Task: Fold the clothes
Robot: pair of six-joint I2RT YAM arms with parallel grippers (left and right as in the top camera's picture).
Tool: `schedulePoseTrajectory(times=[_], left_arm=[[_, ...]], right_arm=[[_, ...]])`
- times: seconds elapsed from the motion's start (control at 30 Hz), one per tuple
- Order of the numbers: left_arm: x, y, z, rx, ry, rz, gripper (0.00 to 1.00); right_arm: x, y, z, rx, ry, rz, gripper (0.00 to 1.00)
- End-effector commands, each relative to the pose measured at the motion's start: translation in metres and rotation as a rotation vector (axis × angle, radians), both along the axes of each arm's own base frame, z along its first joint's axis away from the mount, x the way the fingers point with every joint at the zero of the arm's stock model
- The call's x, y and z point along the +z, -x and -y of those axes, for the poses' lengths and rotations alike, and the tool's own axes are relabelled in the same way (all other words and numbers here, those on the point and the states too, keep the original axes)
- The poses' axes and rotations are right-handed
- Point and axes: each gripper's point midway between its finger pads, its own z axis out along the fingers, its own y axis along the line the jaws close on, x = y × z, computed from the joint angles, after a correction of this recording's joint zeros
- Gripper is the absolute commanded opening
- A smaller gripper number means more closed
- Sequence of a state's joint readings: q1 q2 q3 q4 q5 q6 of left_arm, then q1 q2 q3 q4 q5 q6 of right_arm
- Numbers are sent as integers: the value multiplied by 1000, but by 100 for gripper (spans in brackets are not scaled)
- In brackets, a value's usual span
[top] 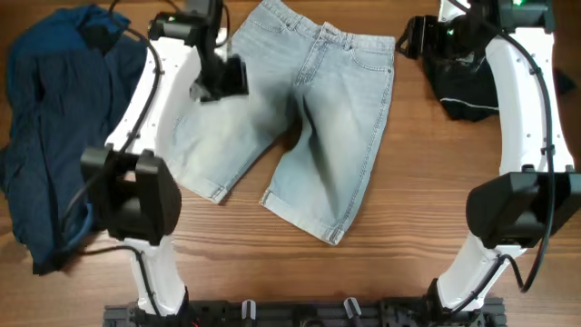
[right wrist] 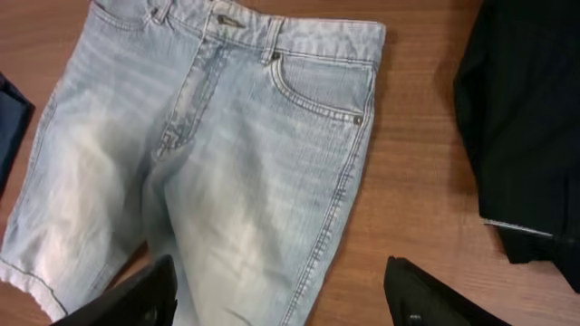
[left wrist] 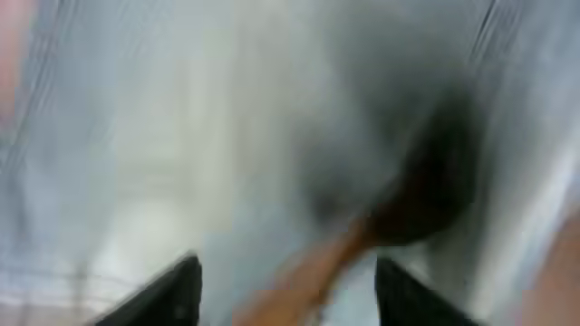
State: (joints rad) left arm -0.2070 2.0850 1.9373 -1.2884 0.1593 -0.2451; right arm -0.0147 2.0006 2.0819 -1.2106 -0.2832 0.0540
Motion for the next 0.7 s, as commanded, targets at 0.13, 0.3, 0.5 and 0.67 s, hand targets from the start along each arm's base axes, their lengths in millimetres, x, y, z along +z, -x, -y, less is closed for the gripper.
schedulePoseTrajectory(times=[0.13, 0.3, 0.5, 0.67], left_arm=[[-31, 98, 84, -253, 2, -255, 58], [-76, 165, 98, -361, -96, -400, 57], [-109, 228, 94, -403, -177, -537, 43], [-117, 234, 104, -381, -165, -527, 4]], right_arm=[[10, -6, 2, 39, 34, 55, 81], [8, -5, 2, 43, 36, 51, 81], [-22, -34, -1, 47, 31, 65, 80], [-101, -68, -2, -33, -20, -24, 80]])
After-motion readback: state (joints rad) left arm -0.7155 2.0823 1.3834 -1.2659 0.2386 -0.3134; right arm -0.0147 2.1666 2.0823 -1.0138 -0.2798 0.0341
